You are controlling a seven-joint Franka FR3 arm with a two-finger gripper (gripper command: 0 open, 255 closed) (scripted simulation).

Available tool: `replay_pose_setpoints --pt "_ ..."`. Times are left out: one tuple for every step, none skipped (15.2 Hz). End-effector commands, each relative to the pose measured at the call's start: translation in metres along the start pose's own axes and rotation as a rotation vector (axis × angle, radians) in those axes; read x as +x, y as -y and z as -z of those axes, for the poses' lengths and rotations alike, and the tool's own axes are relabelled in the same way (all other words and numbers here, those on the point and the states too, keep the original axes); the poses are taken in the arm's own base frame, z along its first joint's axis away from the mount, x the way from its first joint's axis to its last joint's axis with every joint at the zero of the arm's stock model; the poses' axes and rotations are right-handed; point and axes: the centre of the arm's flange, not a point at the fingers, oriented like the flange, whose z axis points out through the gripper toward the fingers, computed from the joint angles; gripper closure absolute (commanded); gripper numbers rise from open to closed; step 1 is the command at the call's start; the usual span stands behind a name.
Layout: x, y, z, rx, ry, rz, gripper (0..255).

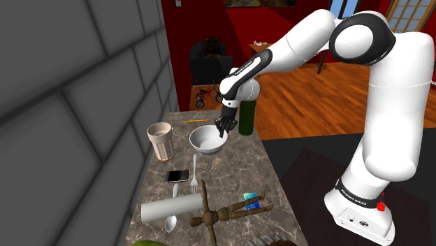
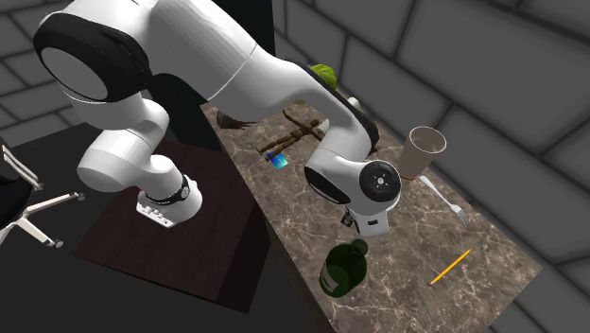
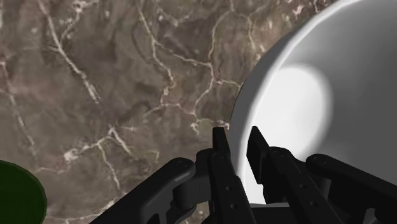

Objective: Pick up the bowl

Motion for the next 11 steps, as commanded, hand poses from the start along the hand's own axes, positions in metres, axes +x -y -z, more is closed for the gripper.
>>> replay_pose_setpoints --pt "-0.001 0.003 0.010 0.000 0.000 0.000 255" --pt "-0.002 0.005 0.015 0.000 0.000 0.000 255" --pt "-0.002 0.006 0.020 0.000 0.000 0.000 255" --pt "-0.003 0.008 0.025 0.000 0.000 0.000 255" --pt "-0.003 0.010 0.030 0.000 0.000 0.000 255" --pt "-0.004 0.011 0.035 0.000 0.000 0.000 255" --pt "-0.004 0.013 0.040 0.000 0.000 0.000 255" --pt "-0.005 0.014 0.045 0.000 0.000 0.000 255" --pt "-0.005 0.016 0.050 0.000 0.000 0.000 255" --pt "-0.005 0.016 0.051 0.000 0.000 0.000 255" --pt "-0.005 0.016 0.051 0.000 0.000 0.000 255"
